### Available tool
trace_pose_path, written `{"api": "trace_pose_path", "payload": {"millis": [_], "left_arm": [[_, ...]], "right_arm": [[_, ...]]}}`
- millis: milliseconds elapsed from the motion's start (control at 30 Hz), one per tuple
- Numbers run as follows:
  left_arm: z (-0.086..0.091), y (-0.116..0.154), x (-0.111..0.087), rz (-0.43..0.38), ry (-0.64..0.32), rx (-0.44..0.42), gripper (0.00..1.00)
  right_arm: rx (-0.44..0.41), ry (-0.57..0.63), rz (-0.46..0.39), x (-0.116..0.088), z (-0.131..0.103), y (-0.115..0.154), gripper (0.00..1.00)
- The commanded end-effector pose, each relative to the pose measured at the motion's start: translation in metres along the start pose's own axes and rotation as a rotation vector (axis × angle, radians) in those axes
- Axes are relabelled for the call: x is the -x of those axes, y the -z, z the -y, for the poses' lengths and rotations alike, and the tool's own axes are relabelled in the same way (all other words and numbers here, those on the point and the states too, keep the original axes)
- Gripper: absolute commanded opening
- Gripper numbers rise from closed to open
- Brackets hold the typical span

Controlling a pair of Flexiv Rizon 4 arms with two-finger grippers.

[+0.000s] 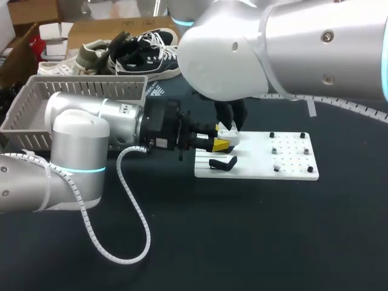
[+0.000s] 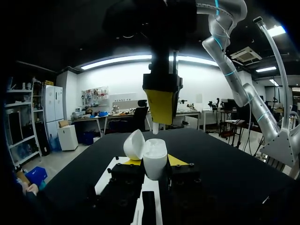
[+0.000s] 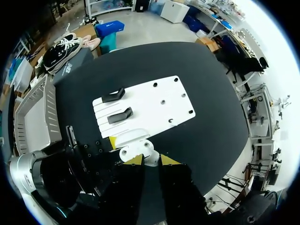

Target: Pick up each earbud case from the left stands, insert the matching earbuds, close the lid, and place the case in the box.

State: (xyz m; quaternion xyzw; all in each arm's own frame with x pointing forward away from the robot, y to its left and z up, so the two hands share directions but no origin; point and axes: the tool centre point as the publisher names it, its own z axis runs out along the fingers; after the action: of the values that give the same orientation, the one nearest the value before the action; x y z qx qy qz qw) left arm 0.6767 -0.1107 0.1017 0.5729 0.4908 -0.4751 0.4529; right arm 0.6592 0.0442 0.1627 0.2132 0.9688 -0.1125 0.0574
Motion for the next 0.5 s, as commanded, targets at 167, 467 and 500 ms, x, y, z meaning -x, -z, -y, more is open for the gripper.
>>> {"api": "trace_pose_path", "payload": {"millis": [167, 467, 500], "left_arm": [[0.0003, -0.0007, -0.0003, 0.000, -0.001, 0.003, 0.00], [0.0003, -0.0007, -0.0003, 0.000, -0.001, 0.003, 0.00], [0.0003, -0.0007, -0.0003, 0.000, -0.001, 0.003, 0.00]], "right_arm": [[0.004, 0.006, -0.007, -0.0001, -0.0031, -0.0041, 0.00], [0.006, 0.005, -0.013, 0.0019, -0.0063, -0.0063, 0.00], [0.006, 0.004, -0.013, 0.0020, -0.0064, -0.0065, 0.00]]}}
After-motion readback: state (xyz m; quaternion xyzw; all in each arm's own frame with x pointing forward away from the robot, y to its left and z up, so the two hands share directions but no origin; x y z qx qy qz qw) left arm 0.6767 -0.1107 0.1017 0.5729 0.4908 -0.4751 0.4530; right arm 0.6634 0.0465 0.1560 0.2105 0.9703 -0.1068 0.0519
